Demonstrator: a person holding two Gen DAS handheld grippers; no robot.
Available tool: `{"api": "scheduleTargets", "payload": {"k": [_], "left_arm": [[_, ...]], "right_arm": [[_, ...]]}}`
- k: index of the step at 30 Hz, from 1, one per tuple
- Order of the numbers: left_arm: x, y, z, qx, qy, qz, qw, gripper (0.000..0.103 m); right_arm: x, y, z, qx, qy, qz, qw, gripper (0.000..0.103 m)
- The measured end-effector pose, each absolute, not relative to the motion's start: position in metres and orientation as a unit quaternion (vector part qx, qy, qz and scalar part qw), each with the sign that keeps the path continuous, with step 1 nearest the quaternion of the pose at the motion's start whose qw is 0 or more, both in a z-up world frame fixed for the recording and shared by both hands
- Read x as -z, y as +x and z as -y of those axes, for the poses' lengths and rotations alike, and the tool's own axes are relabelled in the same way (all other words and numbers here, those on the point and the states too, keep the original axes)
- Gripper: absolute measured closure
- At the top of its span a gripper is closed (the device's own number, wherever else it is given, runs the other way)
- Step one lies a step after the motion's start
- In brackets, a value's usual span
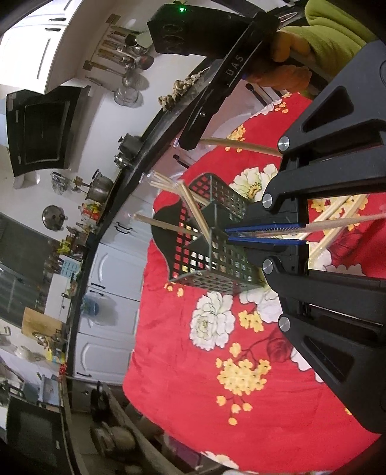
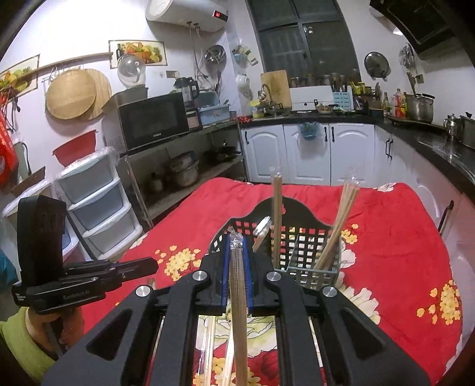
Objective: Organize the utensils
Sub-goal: 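Lift the held chopsticks with both tools and carry them above the green caddy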
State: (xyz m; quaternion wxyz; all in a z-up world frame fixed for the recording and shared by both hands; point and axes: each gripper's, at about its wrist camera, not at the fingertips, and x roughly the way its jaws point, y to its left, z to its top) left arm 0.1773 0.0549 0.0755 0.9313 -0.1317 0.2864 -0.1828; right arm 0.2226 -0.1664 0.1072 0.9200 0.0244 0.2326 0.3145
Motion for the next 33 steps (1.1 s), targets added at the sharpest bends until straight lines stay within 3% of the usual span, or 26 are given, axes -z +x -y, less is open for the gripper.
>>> {"api": "scheduleTargets", "payload": {"k": [33], "left_arm": [[-0.164, 0.197, -0.016, 0.234, -0.098, -0.195, 0.947, 0.101]], "right_arm": [[-0.158, 0.233, 0.214, -0.267, 0.060, -0.155, 0.949, 0.094]]}}
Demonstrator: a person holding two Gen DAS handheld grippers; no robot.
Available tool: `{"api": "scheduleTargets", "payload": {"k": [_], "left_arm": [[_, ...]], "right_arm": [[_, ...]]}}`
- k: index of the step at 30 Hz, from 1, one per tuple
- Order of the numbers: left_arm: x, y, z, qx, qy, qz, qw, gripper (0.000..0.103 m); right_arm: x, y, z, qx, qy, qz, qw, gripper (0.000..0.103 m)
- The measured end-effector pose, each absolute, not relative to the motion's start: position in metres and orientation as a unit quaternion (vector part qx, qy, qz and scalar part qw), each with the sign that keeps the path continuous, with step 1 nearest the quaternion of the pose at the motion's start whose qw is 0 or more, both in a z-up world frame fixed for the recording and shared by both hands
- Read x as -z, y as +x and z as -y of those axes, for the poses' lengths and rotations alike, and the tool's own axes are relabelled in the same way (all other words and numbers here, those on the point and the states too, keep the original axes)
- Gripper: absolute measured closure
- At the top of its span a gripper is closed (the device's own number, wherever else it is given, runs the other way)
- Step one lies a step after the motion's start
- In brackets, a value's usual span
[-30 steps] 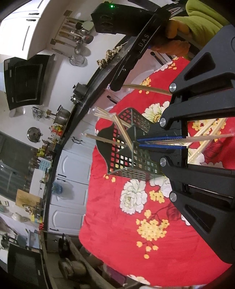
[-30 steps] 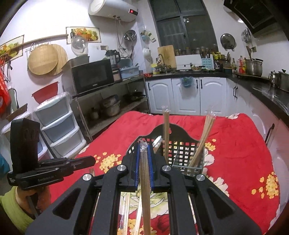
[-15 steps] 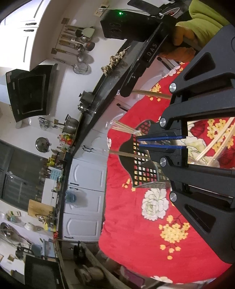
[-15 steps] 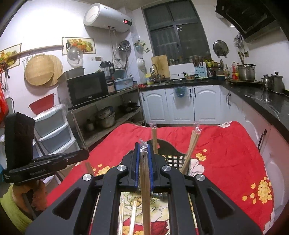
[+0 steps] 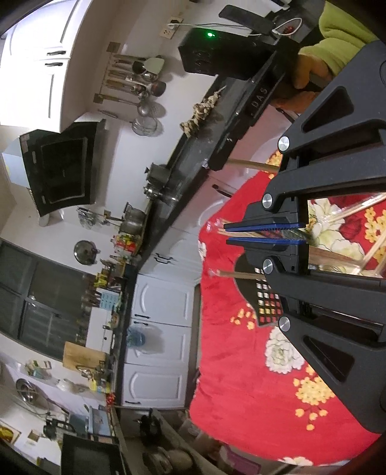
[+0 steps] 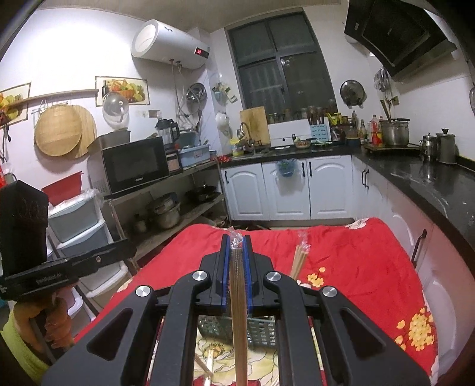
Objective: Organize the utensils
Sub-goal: 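Lift the held chopsticks with both tools and carry them above the green caddy, then lower the chopsticks into the caddy and open the left tool while the right tool opens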
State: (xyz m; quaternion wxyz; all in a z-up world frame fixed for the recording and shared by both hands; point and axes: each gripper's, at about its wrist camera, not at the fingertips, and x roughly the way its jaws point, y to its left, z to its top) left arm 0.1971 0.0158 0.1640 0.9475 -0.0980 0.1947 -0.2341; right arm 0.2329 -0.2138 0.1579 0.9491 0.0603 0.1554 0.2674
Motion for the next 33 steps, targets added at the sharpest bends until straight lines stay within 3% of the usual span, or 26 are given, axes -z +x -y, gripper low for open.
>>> {"api": "scheduleTargets", "payload": {"k": [9, 16, 20, 23, 26, 33], "left_arm": [[-0.182, 0.200, -0.009, 0.239, -0.088, -0.176, 0.951, 0.103], [-0.156, 0.231, -0.024, 0.203, -0.096, -0.226, 0.948, 0.101], [-0.131, 0.247, -0.047, 0.169, -0.114, -0.260, 0.944, 0.078], [-0.115, 0.257, -0.063, 0.149, -0.125, -0.280, 0.940, 0.071], [-0.097, 0.268, -0.075, 0.140, -0.146, -0.305, 0.931, 0.054], [-0.069, 0.285, -0.084, 0.151, -0.183, -0.331, 0.913, 0.050]], "right_arm": [[-0.168, 0.239, 0.220, -0.261, 0.063, -0.142, 0.953, 0.094], [-0.176, 0.246, 0.220, -0.259, 0.066, -0.132, 0.955, 0.094], [-0.182, 0.257, 0.219, -0.257, 0.073, -0.128, 0.955, 0.094], [-0.186, 0.265, 0.218, -0.255, 0.075, -0.122, 0.956, 0.094], [-0.190, 0.272, 0.217, -0.252, 0.077, -0.117, 0.958, 0.094], [-0.201, 0.293, 0.216, -0.238, 0.081, -0.093, 0.963, 0.094]]}}
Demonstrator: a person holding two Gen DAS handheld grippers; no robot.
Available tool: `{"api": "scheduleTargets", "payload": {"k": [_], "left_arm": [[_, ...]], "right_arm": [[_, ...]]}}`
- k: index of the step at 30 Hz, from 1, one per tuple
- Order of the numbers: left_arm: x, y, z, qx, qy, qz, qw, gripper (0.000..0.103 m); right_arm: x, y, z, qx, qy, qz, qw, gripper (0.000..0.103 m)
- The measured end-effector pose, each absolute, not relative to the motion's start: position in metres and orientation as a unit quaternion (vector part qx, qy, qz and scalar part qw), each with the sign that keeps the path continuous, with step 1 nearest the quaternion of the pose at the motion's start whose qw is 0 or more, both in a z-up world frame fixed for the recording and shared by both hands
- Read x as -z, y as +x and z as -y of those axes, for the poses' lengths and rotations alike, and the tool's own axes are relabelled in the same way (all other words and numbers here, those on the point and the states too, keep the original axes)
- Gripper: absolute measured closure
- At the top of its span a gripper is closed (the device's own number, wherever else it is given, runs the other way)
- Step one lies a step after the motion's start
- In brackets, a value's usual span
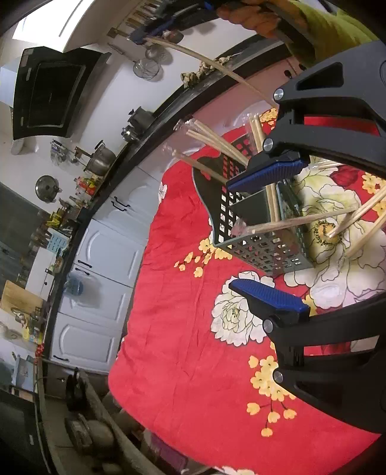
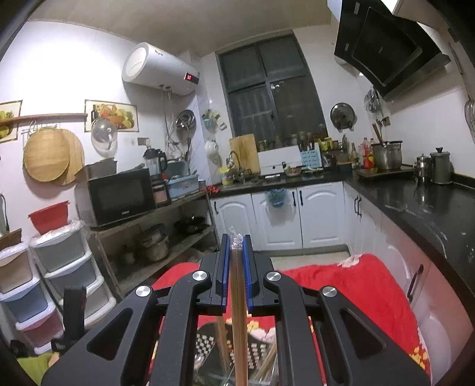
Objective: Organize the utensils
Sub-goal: 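Lower the chopsticks into the caddy and open the left tool while the right tool opens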
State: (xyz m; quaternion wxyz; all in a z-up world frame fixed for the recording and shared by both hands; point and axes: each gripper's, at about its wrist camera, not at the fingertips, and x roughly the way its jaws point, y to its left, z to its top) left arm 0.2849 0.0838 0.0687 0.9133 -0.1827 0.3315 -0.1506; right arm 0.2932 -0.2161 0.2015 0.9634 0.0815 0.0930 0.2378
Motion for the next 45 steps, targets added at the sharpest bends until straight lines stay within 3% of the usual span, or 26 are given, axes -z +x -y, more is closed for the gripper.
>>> {"api": "scheduleTargets", "payload": {"k": [2, 4, 8, 26, 32, 45], "left_arm": [[-0.066, 0.289, -0.084, 0.155, -0.184, -0.331, 0.912, 0.052], [-0.065, 0.291, -0.083, 0.161, -0.184, -0.333, 0.911, 0.065], [-0.062, 0.300, -0.075, 0.179, -0.177, -0.345, 0.904, 0.101], [-0.220, 0.287, -0.052, 0.222, -0.125, -0.165, 0.953, 0.101], [-0.215, 0.292, -0.042, 0.182, -0.084, -0.143, 0.969, 0.101], [-0.148, 0.304, -0.041, 0.155, -0.086, -0.198, 0.964, 0.101]], "right_arm": [[-0.206, 0.301, 0.216, -0.235, 0.084, -0.083, 0.965, 0.094], [-0.209, 0.306, 0.216, -0.232, 0.085, -0.074, 0.966, 0.094], [-0.214, 0.320, 0.214, -0.226, 0.086, -0.061, 0.968, 0.094], [-0.176, 0.347, 0.194, -0.214, 0.070, -0.061, 0.972, 0.094], [-0.157, 0.350, 0.195, -0.215, 0.079, -0.072, 0.971, 0.094], [-0.128, 0.342, 0.200, -0.207, 0.096, -0.109, 0.967, 0.093]]}}
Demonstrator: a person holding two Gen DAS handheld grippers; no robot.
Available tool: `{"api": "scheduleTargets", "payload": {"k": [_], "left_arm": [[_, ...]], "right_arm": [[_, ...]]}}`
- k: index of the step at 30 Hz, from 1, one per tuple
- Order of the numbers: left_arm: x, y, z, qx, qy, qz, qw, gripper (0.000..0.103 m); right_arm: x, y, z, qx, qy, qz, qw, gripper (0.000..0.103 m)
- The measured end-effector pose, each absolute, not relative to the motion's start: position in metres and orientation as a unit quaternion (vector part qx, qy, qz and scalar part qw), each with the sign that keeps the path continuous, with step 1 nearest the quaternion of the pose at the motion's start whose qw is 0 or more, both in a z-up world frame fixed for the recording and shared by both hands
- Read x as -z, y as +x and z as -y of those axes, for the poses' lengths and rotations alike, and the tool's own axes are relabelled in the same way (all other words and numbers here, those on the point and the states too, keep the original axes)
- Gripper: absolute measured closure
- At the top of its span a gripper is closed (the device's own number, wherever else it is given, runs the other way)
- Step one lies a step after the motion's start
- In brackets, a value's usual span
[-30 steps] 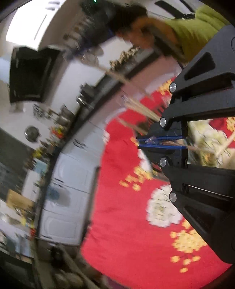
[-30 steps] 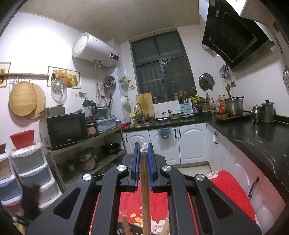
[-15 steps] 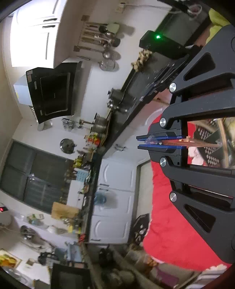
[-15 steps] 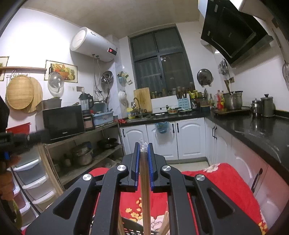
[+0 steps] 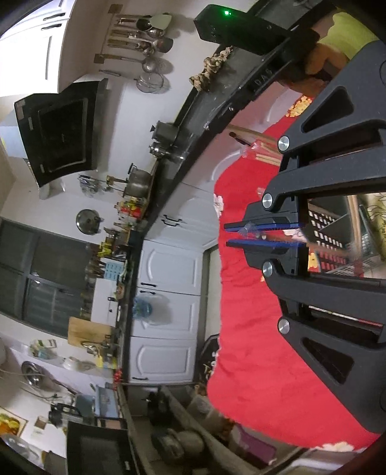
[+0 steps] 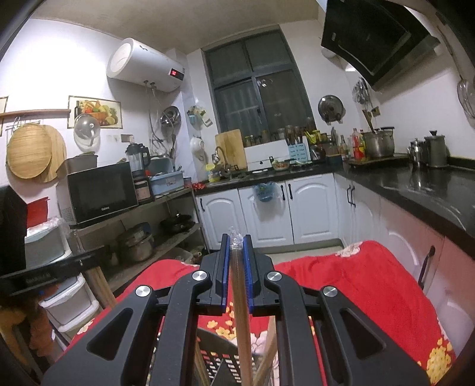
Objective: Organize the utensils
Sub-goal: 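Lower the chopsticks into the caddy and open the left tool while the right tool opens, then withdraw both open tools from the caddy down to the chopstick pile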
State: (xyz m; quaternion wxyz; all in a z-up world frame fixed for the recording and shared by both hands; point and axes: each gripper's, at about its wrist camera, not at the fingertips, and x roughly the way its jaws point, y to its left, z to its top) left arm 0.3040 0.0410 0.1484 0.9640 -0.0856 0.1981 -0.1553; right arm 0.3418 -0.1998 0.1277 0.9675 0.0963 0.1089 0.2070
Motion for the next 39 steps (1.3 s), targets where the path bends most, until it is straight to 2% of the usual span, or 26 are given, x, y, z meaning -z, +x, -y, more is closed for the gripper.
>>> {"api": "scheduleTargets", "payload": {"k": [4, 6, 9, 10, 18, 24, 27, 39], "left_arm": [[-0.138, 0.301, -0.042, 0.154, -0.092, -0.208, 0.962, 0.097], [-0.134, 0.297, -0.043, 0.153, -0.099, -0.209, 0.961, 0.086], [-0.129, 0.291, -0.047, 0.154, -0.116, -0.213, 0.958, 0.076], [-0.129, 0.289, -0.046, 0.153, -0.117, -0.213, 0.958, 0.074], [-0.125, 0.262, -0.055, 0.143, -0.132, -0.198, 0.961, 0.035], [-0.118, 0.245, -0.057, 0.135, -0.125, -0.195, 0.963, 0.015], [-0.112, 0.238, -0.059, 0.134, -0.130, -0.200, 0.962, 0.010], [-0.073, 0.219, -0.060, 0.137, -0.158, -0.249, 0.946, 0.010]], "right_arm": [[-0.120, 0.339, 0.208, -0.198, 0.106, -0.129, 0.966, 0.090], [-0.116, 0.335, 0.211, -0.193, 0.110, -0.137, 0.965, 0.089], [-0.112, 0.329, 0.216, -0.188, 0.113, -0.145, 0.965, 0.088], [-0.110, 0.327, 0.217, -0.186, 0.113, -0.148, 0.965, 0.086], [-0.101, 0.309, 0.220, -0.178, 0.095, -0.173, 0.964, 0.070], [-0.092, 0.297, 0.219, -0.182, 0.080, -0.193, 0.961, 0.063], [-0.087, 0.292, 0.219, -0.183, 0.076, -0.206, 0.958, 0.061], [-0.067, 0.268, 0.219, -0.187, 0.053, -0.243, 0.950, 0.060]]}}
